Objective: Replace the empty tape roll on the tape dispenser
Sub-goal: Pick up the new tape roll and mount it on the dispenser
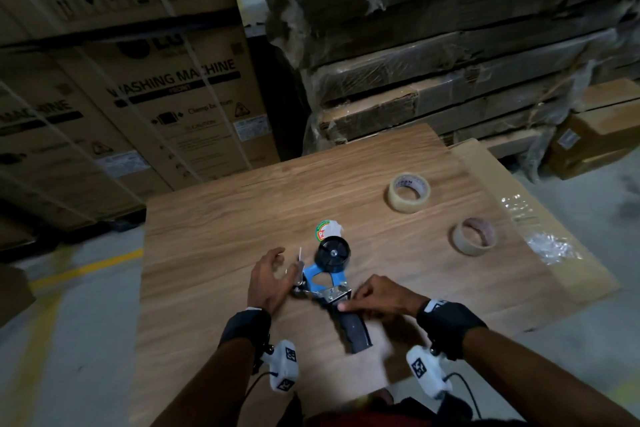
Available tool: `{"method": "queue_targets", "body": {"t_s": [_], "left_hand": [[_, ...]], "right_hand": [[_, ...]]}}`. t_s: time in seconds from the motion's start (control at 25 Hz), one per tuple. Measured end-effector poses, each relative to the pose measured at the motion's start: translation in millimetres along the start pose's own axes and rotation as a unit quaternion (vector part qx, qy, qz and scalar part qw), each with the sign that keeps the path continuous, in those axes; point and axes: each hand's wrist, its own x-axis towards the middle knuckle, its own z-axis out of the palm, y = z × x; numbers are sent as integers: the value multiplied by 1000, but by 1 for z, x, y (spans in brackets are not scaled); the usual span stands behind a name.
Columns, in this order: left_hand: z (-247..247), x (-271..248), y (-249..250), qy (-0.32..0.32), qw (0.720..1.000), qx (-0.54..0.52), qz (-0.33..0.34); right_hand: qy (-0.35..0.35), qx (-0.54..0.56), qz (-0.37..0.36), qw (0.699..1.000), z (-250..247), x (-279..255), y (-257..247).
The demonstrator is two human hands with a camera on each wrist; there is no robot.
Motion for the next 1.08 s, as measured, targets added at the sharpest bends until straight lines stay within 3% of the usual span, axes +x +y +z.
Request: {"method": "queue_targets", "body": {"t_s": [0.16,0.24,0.36,0.48,0.6,0.76,0.92,1.08], "left_hand": [[-7,-8,-11,1,998,-59,-33],[-12,-12,-15,0,996,-78,-48],[-17,-16,-20,1,992,-111,-57],[-17,-15,-26,0,987,-147,-68],[-17,-10,-37,-17,983,-164,-77],[-19,-11,-35,-60,968,-223,-103],[-29,-7,-11,-104,920,-337,-174],[-35,4,21,-167,871,-415,-202]], "right_hand": [[5,26,32,999,20,1,-8],[-17,156,50,986,30,2,-9],[-128,386,97,908,47,5,-13],[-166,504,125,838,62,13,-16],[-107,474,131,864,69,18,-19],[-20,467,136,874,72,21,-30],[84,458,89,881,62,22,-61],[111,463,41,878,41,12,-98]]}}
